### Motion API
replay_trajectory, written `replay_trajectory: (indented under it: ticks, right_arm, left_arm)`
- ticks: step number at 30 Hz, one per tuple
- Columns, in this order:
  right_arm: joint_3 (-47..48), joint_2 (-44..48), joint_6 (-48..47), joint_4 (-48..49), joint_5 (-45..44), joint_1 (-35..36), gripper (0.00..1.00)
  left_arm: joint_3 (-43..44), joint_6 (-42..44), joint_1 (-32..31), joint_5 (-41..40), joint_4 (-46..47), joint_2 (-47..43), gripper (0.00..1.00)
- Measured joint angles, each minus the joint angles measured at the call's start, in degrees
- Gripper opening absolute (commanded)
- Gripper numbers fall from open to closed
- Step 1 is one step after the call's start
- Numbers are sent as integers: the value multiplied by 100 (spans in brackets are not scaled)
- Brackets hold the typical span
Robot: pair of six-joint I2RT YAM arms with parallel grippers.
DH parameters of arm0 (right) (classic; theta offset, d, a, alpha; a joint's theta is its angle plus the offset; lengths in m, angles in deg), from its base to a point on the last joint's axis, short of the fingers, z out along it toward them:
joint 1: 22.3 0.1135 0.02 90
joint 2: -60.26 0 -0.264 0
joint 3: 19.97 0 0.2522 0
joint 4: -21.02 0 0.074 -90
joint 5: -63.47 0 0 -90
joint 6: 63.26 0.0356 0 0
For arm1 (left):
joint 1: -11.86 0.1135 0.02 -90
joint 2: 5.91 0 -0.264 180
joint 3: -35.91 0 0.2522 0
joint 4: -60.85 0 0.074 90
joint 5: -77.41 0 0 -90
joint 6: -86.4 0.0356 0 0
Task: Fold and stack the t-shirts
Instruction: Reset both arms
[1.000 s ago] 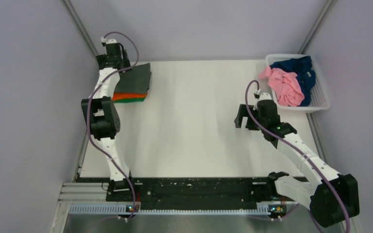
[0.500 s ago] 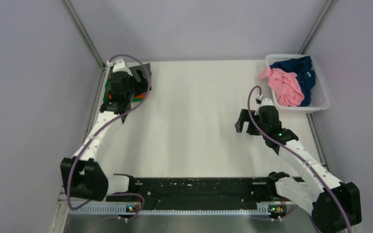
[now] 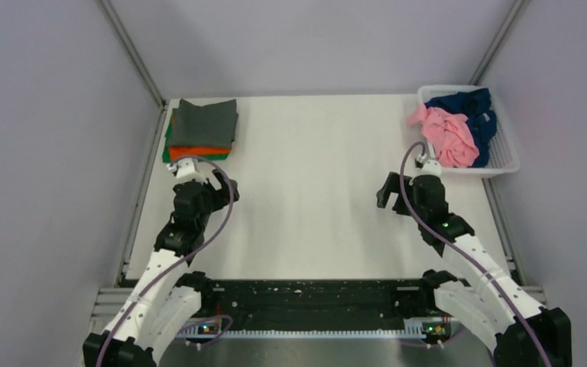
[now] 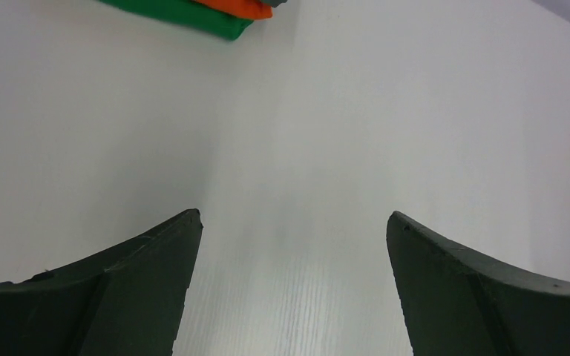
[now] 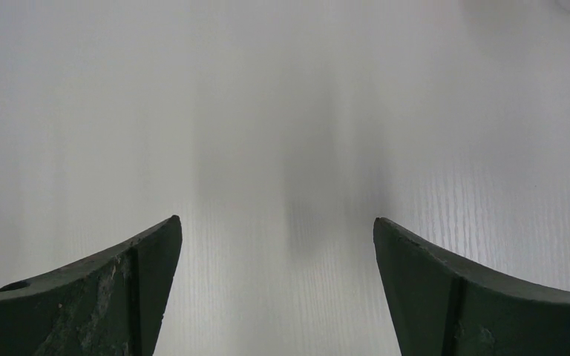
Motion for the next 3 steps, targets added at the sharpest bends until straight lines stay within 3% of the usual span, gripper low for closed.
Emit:
replay_trajectory:
  ticks: [3]
  right_arm:
    - [-109,92,24,98,-31,0,99]
  left_arm:
    - [0,-7,-2,-105,9,-151,99]
